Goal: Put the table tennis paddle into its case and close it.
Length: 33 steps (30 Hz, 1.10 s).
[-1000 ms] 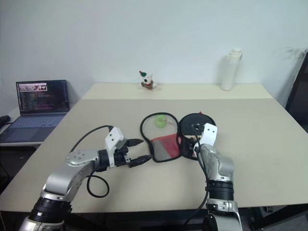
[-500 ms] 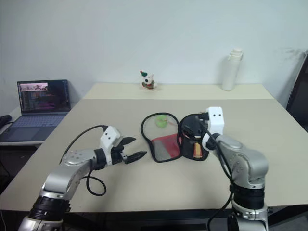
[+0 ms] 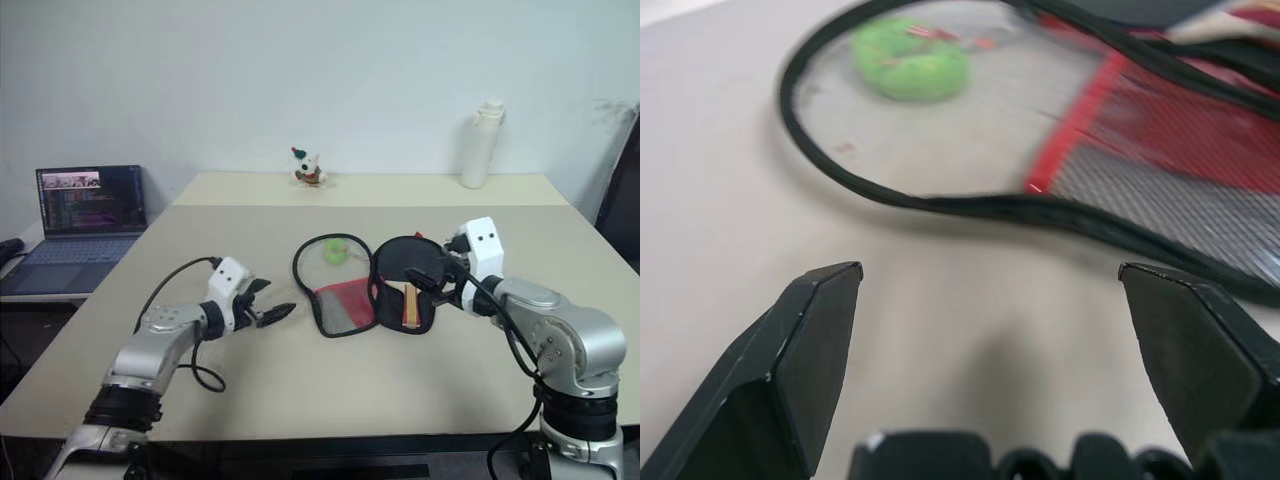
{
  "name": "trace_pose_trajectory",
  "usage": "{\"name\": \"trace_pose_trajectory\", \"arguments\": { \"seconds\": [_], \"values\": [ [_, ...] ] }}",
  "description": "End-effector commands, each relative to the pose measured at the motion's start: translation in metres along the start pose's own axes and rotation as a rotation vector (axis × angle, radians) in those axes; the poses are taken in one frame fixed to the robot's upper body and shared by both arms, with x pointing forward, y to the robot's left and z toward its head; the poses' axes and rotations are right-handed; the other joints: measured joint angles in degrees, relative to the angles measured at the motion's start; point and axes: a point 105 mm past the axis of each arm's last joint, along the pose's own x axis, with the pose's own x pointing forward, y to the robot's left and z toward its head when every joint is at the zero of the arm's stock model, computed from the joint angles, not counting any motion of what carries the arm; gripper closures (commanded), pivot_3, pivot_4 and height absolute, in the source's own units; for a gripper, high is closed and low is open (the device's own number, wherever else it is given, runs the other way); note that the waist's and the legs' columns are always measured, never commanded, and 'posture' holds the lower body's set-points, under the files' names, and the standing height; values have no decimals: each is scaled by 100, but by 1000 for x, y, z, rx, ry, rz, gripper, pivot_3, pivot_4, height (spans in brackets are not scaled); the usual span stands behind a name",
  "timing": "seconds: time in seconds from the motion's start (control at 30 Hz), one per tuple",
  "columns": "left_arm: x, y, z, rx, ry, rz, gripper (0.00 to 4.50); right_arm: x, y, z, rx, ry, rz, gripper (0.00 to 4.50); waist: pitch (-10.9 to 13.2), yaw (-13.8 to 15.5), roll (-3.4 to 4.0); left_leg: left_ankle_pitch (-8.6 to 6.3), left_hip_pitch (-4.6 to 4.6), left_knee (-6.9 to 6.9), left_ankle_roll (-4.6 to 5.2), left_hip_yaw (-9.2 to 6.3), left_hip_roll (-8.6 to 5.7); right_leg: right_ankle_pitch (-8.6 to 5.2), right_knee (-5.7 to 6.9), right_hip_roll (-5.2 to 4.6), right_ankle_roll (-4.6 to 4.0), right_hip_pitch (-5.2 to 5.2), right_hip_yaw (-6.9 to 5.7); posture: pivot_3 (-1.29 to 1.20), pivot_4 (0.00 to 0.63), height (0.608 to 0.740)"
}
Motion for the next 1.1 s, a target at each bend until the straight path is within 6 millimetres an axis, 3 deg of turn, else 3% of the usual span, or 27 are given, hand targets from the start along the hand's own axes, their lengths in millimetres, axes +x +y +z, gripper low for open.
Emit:
{"name": "trace_pose_trajectory", "arguments": {
  "seconds": [0.03,0.17,0.43,0.77,0.97,1.1],
  "values": [
    [2,9,10,12,-43,32,391,-8,0,11,-26,-48,5,0,0,0,0,0,0,0,0,1,0,1,0,0,-1,0,0,0,150,740],
    [6,16,7,1,-33,59,1606,-10,3,9,-38,-38,33,0,0,4,-1,0,-1,0,0,-2,0,1,1,0,-2,0,-1,0,150,740],
    [25,25,-5,6,23,80,4481,-17,1,9,-63,-27,62,0,1,19,-3,0,-1,1,0,-2,-4,0,1,-1,1,1,-8,0,150,740],
    [50,13,-15,40,103,-12,4481,-30,7,2,-117,-13,153,0,1,52,-9,0,-2,6,1,-2,-6,0,0,-1,3,4,-12,0,150,740],
    [64,-1,-8,10,78,-77,4481,-32,3,-1,-121,-14,138,0,0,149,-12,0,0,13,1,-2,-7,0,-1,-1,8,10,-15,0,150,740],
    [78,-23,13,22,26,-187,4481,-34,1,-3,-127,-10,127,0,0,194,-14,-1,-5,13,1,-5,-11,1,-9,-5,9,12,-19,0,150,740]
  ]
}}
